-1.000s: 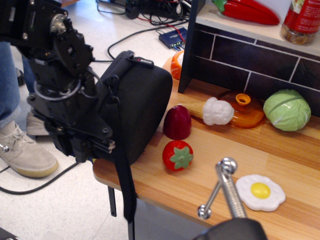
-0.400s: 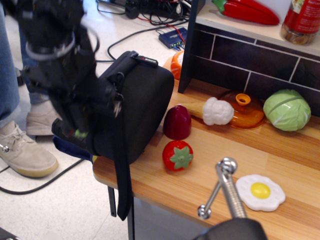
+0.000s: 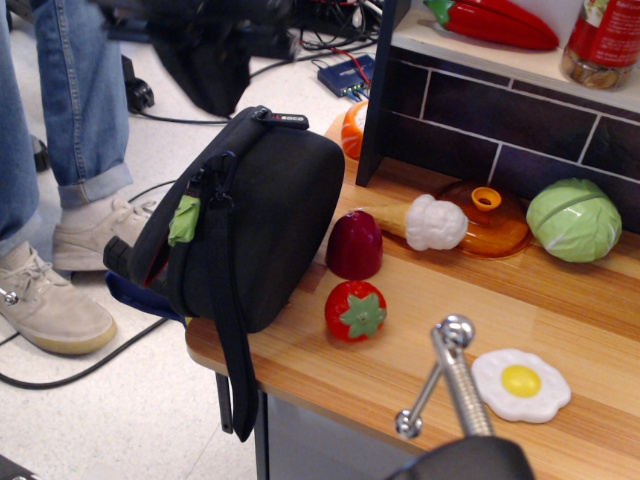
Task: Unzip zipper bag
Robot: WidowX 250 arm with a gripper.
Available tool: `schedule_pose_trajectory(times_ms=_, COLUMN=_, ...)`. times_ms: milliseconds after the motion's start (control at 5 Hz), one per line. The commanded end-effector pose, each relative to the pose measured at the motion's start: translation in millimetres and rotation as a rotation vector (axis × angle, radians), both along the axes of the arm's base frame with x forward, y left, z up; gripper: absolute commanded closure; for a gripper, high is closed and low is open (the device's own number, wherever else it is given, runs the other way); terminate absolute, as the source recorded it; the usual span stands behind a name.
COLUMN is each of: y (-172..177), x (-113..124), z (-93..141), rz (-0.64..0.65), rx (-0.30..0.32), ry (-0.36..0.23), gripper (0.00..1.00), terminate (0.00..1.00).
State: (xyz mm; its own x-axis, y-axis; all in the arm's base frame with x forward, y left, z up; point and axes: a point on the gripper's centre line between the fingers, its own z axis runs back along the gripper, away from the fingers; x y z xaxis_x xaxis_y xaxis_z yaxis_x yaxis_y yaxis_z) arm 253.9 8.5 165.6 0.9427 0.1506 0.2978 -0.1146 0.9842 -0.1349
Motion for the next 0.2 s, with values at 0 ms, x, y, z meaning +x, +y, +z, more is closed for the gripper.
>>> schedule_pose_trajectory(times_ms=0, y=11.2, x=11.1, z=31.4, rz=-0.011, rx=0.022, ry=0.052, gripper=1.0, terminate=1.0)
